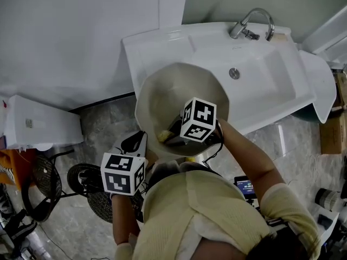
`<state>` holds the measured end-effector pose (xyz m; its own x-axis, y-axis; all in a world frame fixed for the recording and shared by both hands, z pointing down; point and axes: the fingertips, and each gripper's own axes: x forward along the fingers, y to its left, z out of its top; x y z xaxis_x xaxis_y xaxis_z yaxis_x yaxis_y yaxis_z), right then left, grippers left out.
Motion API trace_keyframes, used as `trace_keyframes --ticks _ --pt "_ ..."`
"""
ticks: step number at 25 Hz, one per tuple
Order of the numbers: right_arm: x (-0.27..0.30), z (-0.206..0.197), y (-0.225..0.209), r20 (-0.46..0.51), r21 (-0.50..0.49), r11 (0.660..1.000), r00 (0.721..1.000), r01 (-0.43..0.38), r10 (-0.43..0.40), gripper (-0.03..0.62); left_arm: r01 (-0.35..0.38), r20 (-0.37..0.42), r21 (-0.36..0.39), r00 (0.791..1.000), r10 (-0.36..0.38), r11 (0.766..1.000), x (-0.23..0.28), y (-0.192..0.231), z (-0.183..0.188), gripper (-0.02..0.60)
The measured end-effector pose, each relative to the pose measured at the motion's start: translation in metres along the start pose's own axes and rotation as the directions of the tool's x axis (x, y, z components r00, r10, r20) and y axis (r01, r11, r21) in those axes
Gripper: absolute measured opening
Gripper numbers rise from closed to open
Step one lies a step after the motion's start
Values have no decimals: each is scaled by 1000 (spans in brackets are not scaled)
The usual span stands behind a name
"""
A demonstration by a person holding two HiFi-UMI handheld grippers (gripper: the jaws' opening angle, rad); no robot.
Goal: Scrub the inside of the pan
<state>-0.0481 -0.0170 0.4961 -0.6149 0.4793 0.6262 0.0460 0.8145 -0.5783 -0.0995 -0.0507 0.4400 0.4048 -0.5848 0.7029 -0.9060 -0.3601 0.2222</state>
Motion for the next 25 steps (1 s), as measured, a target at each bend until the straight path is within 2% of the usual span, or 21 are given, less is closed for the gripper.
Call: trace_keyframes --ticks 4,12,19,25 --pt "-4 -11 8 -64 -19 999 997 -33 32 74 4 -1 1 1000 -4 1000 0 1 0 77" --pt "-14 -36 19 -205 -82 996 978 -40 23 75 13 -2 6 1000 -13 1000 1 0 0 77" --pt "-26 -60 18 -337 -118 993 941 -25 -16 74 21 -6 15 1000 -21 1000 1 0 1 77" --pt "-42 -80 8 -455 -132 991 886 31 -88 74 27 -10 24 1000 -27 999 2 0 1 77"
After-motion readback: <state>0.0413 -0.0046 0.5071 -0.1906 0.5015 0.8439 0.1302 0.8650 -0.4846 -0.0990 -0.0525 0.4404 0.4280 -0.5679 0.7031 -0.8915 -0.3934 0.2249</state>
